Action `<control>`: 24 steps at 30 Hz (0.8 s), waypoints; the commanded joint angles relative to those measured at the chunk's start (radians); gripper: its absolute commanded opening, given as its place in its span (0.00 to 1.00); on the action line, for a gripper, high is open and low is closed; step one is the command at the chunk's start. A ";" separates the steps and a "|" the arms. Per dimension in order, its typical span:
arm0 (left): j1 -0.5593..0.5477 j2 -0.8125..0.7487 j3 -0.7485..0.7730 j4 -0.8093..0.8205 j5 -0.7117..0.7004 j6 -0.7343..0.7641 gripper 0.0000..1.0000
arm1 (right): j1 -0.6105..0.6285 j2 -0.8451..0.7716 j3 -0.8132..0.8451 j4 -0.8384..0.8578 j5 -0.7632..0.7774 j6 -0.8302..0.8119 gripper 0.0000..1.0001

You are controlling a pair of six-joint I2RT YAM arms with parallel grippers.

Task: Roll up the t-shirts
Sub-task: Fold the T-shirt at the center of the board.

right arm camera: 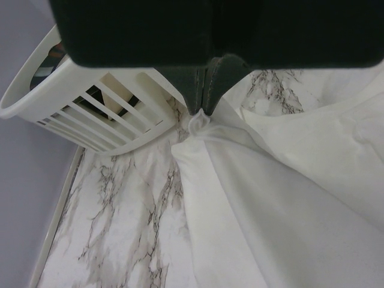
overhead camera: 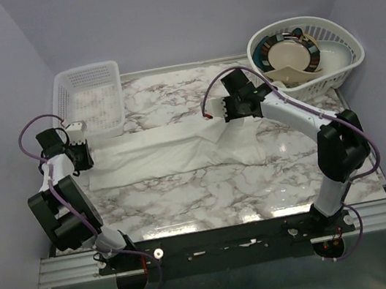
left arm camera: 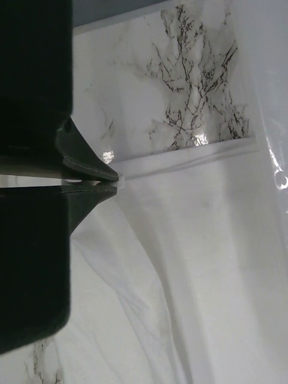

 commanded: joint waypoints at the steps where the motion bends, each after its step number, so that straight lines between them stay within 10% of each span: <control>1: -0.013 0.028 0.046 0.040 -0.013 0.005 0.17 | -0.007 0.017 0.036 -0.073 0.018 -0.008 0.00; 14: -0.018 0.017 0.078 0.035 -0.090 -0.020 0.43 | -0.023 0.080 0.042 -0.077 0.099 0.061 0.02; 19: -0.016 -0.069 0.000 -0.052 -0.083 0.034 0.42 | -0.066 0.111 0.230 -0.203 0.079 0.228 0.57; 24: -0.018 -0.113 -0.098 -0.136 -0.004 0.124 0.40 | -0.133 0.025 0.200 -0.438 -0.138 0.305 0.59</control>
